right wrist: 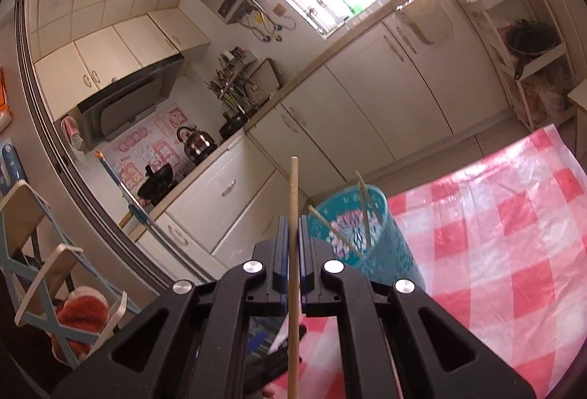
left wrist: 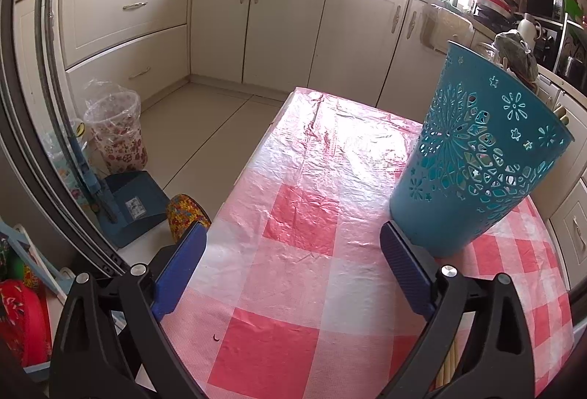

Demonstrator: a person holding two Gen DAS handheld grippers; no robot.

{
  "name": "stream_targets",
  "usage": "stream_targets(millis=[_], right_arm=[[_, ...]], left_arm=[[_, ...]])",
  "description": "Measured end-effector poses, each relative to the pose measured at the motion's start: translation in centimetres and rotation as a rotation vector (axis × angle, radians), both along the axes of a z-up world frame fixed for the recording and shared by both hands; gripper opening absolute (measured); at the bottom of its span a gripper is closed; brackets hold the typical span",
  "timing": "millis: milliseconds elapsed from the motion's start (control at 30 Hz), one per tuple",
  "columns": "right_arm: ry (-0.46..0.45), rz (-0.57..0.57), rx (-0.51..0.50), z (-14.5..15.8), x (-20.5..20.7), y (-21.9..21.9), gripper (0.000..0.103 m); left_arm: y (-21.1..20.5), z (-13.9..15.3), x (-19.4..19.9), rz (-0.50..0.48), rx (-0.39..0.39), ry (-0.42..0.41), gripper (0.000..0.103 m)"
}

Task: Organize utensils
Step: 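Lift the stick over the teal bin and open the right gripper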

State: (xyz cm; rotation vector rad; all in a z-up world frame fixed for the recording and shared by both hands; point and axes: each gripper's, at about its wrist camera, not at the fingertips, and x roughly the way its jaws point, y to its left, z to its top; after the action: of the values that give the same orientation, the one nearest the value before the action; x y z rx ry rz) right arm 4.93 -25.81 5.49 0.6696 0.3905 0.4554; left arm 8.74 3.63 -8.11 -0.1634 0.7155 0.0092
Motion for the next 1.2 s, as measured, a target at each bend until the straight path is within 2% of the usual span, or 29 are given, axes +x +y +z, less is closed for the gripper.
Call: stream_targets(millis=[100, 233, 367, 533, 800, 933, 1000, 1067, 1200], right_arm=[[-0.086, -0.063, -0.02, 1.6, 2.4, 0.8, 0.005], [-0.135, -0.137, -0.049, 2.1, 6.0, 1.6, 0.006], [-0.141, -0.199, -0.088, 1.3, 8.4, 1.9, 0.006], [-0.12, -0.198, -0.171, -0.5, 9.6, 2.8, 0.006], [-0.093, -0.148, -0.268, -1.8, 8.0, 3.6, 0.007], [-0.103, -0.141, -0.301, -1.1, 6.0, 3.4, 0.023], [-0.114, -0.15, -0.297, -0.6, 4.5, 2.9, 0.025], [-0.11, -0.16, -0.298, -0.3, 2.7, 2.3, 0.03], [-0.03, -0.141, -0.338, -1.8, -0.8, 2.2, 0.034]], left_arm=[[0.0, 0.0, 0.0, -0.002, -0.004, 0.0, 0.092], [0.2, -0.1, 0.0, -0.007, -0.017, -0.002, 0.092], [0.3, 0.0, -0.1, -0.013, -0.03, -0.005, 0.092], [0.4, 0.0, -0.1, -0.02, -0.04, -0.011, 0.092], [0.4, 0.0, -0.1, -0.02, -0.044, -0.007, 0.092], [0.5, -0.1, 0.0, -0.017, -0.048, -0.002, 0.092], [0.6, -0.2, 0.0, -0.014, -0.05, 0.0, 0.093], [0.6, -0.2, 0.1, -0.012, -0.052, 0.002, 0.093], [0.7, -0.3, 0.1, -0.01, -0.052, 0.005, 0.093]])
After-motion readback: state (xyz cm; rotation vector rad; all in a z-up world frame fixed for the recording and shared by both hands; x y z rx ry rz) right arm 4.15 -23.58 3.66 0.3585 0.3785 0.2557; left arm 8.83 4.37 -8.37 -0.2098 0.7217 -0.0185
